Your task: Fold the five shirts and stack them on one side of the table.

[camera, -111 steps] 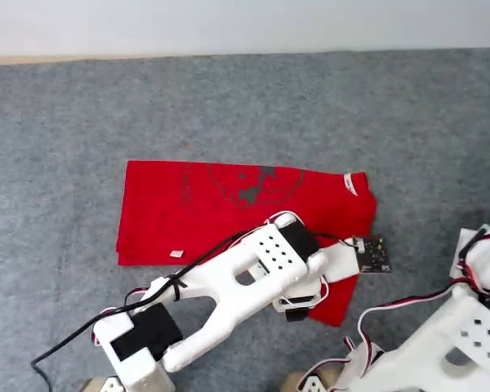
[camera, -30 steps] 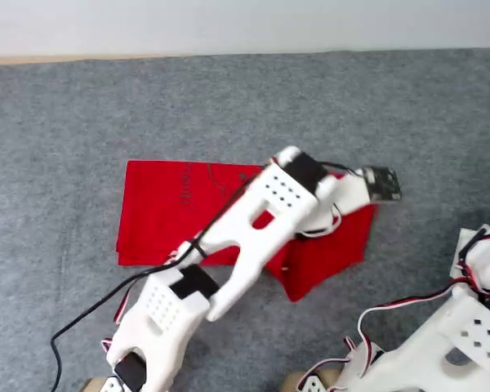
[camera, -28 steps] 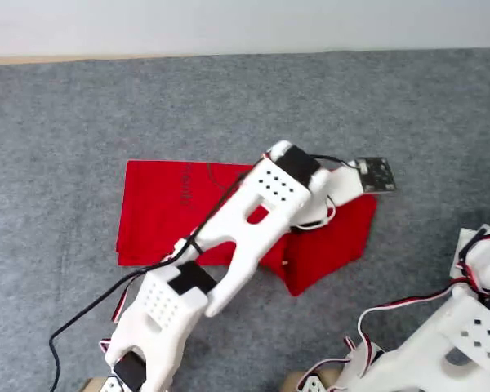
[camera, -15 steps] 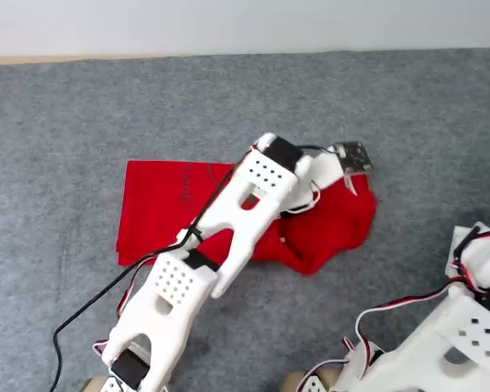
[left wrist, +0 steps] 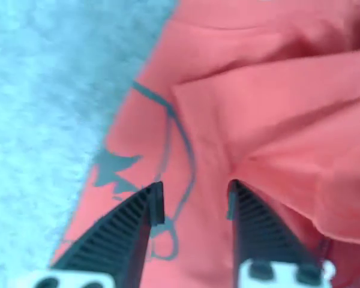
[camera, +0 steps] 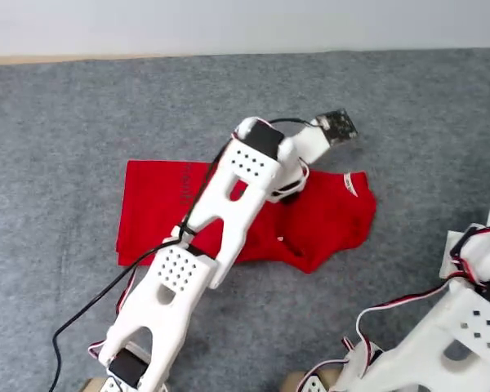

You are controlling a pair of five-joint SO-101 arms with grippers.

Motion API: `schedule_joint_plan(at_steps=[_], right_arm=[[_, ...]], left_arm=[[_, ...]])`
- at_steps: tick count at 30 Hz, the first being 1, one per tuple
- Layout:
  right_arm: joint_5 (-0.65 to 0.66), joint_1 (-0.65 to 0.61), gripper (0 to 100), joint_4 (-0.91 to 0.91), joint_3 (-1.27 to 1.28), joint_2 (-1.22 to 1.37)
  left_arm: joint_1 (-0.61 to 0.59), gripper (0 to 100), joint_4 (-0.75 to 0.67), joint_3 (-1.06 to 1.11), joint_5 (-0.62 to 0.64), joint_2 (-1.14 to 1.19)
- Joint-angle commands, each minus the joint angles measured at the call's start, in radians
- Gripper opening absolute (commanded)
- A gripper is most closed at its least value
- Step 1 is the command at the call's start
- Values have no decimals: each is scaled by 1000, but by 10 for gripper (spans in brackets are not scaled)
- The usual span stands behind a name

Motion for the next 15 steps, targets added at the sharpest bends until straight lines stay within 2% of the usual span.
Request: schedule_joint_plan(at_steps=[1,15], right_arm=[[5,-8,9,31,-3,-22],[6,-10,9,27,-3,-16]], left_arm=[[-35,185,21,-51,6,-14],[-63,183,23,68,-3,-157]])
